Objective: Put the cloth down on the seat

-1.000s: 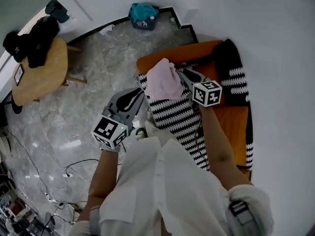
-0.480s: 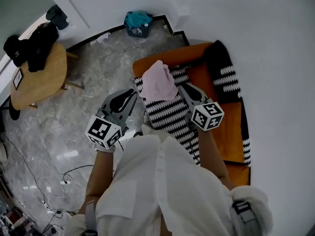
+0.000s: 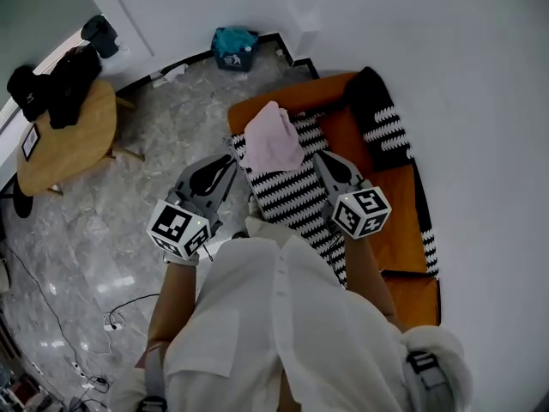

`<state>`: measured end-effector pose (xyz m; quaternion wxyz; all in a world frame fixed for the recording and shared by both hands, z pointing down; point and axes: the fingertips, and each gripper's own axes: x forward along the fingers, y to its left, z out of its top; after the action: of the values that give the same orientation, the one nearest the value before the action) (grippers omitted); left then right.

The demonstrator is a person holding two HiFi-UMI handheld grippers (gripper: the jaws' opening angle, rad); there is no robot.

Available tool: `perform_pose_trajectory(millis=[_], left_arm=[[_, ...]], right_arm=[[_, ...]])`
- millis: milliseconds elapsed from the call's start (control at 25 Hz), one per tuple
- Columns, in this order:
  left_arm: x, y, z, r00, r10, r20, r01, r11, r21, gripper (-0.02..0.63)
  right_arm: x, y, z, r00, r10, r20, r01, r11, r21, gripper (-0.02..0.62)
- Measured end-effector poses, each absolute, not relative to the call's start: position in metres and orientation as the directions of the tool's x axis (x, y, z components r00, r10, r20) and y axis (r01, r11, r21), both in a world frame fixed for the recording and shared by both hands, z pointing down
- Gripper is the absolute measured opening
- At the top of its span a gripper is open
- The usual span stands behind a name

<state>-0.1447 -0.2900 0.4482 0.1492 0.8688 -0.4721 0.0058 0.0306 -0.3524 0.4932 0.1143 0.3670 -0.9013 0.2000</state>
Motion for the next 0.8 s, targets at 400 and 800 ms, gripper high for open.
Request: perform_pose_trajectory(millis=[400, 800], left_arm=[[-0.159, -0.232, 0.442, 0.540, -0.829, 0.144, -0.832, -0.501, 0.237, 0.054], [-0.194, -0.175, 0.446, 0.485, -0.860, 0.158, -0.865, -0.445, 0.230, 0.054]], right_arm=[[0.040, -0.298, 0.462, -0.686, -0.654, 0.318, -0.723, 0.663, -0.196, 0.006], [0.029, -0.253, 0.455, -0.687, -0.647, 0.330, -0.716, 0.681, -0.155, 0.006]])
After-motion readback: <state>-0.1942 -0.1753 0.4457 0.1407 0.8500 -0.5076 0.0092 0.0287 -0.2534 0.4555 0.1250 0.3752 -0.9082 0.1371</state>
